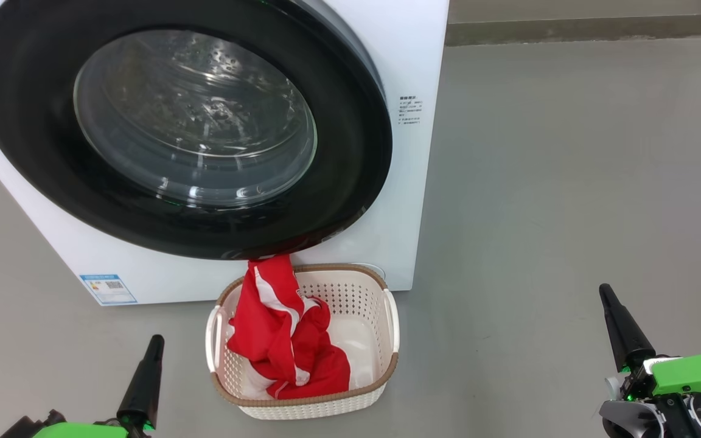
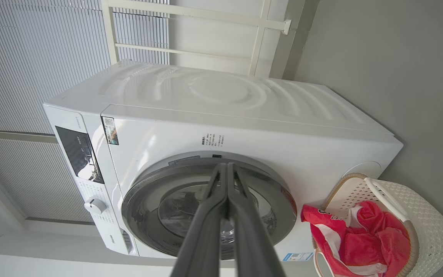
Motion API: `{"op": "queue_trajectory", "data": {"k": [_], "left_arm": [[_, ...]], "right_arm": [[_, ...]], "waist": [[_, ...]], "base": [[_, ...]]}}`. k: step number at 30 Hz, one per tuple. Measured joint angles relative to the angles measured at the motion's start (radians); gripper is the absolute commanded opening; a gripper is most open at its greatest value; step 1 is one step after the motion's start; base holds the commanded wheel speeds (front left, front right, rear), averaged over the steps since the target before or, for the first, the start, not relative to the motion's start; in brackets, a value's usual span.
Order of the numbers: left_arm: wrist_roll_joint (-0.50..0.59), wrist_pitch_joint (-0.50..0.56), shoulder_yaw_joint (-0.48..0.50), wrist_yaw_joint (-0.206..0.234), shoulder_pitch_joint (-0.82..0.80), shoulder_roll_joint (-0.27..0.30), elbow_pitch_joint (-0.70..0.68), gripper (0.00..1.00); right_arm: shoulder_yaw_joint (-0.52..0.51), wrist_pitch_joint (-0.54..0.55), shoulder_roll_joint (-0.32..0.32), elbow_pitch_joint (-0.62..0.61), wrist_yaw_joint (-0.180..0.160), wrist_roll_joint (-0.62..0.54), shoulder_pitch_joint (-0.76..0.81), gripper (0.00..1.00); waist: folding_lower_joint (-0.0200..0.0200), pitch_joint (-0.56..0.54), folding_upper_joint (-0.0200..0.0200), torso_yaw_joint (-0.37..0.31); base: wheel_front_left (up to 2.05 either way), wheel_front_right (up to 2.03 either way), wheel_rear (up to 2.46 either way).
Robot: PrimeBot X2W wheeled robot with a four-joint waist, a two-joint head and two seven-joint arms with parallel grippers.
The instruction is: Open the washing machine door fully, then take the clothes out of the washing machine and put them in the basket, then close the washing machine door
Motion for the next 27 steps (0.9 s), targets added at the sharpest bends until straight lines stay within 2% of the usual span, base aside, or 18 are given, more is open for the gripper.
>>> {"op": "queue_trajectory", "data": {"k": [27], "left_arm": [[0.0, 0.0, 0.0, 0.0, 0.0, 0.0, 0.0, 0.0]], "right_arm": [[-0.001, 0.0, 0.0, 0.0, 0.0, 0.0, 0.0, 0.0]], "waist": [[0.0, 0.0, 0.0, 0.0]], "base": [[0.0, 0.0, 0.0]]}}
